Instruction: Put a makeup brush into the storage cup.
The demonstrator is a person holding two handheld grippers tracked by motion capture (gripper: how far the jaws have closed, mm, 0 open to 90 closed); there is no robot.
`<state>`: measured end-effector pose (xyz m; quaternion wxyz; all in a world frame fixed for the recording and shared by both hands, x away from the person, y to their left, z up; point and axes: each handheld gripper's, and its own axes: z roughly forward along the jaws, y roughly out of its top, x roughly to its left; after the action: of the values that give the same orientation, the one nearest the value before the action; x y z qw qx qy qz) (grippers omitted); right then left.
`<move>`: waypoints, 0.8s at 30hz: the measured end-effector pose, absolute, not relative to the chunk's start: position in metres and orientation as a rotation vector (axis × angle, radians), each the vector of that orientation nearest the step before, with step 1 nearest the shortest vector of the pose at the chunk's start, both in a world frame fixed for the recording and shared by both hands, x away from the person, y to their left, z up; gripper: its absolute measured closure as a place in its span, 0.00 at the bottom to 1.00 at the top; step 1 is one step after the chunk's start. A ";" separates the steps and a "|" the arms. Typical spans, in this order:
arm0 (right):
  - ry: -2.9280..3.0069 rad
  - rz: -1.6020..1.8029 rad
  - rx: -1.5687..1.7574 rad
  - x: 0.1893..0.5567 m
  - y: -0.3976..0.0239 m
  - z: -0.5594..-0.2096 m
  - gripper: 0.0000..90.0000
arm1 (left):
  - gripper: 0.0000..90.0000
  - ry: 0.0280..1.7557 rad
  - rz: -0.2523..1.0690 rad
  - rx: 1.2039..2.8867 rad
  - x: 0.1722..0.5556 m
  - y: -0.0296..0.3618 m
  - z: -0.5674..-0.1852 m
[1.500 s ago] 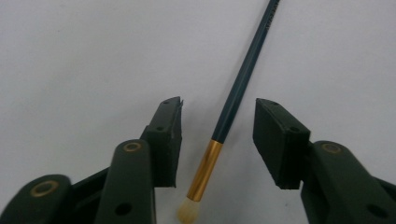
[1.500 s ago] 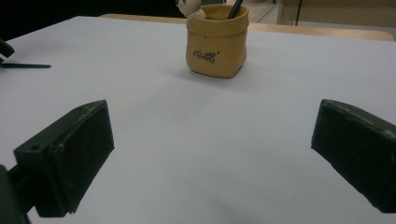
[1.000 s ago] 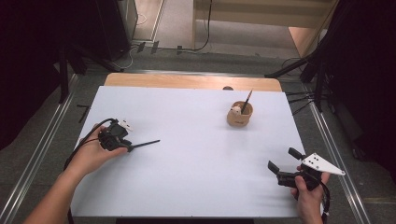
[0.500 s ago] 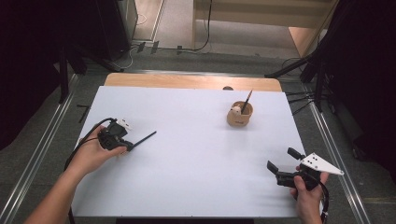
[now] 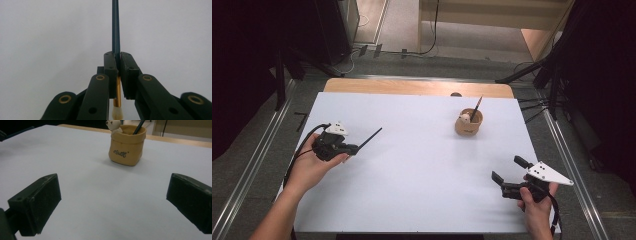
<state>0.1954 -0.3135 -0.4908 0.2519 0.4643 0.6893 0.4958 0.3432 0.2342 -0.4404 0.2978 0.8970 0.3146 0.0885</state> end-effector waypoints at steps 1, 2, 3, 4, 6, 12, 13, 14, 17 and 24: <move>1.877 1.348 1.266 0.198 -0.309 -0.488 0.00 | 0.94 0.838 0.236 2.361 0.342 0.233 -0.439; 1.880 1.348 1.263 0.199 -0.307 -0.487 0.00 | 0.94 0.831 0.238 2.321 0.338 0.231 -0.438; 1.882 1.351 1.262 0.201 -0.304 -0.485 0.00 | 0.94 0.831 0.238 2.321 0.338 0.231 -0.438; 1.881 1.356 1.265 0.203 -0.301 -0.484 0.00 | 0.94 0.827 0.239 2.301 0.336 0.229 -0.438; 1.883 1.363 1.260 0.206 -0.294 -0.480 0.00 | 0.94 0.817 0.236 2.255 0.332 0.224 -0.438; 1.918 1.349 1.225 0.212 -0.266 -0.468 0.00 | 0.94 0.805 0.221 2.192 0.327 0.215 -0.442; 1.926 1.358 1.219 0.214 -0.260 -0.466 0.00 | 0.94 0.803 0.219 2.176 0.326 0.214 -0.443; 1.935 1.368 1.210 0.216 -0.254 -0.465 0.00 | 0.94 0.804 0.218 2.163 0.325 0.213 -0.444; 1.959 1.388 1.180 0.223 -0.237 -0.462 0.00 | 0.94 0.804 0.213 2.129 0.322 0.210 -0.445; 1.975 1.430 1.150 0.238 -0.210 -0.453 0.02 | 0.94 0.793 0.221 2.042 0.317 0.206 -0.447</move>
<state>0.2377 -0.2104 -0.4532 0.2208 0.4161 0.7145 0.5173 0.3168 0.2056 -0.4472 0.4528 0.8269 0.3212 0.0895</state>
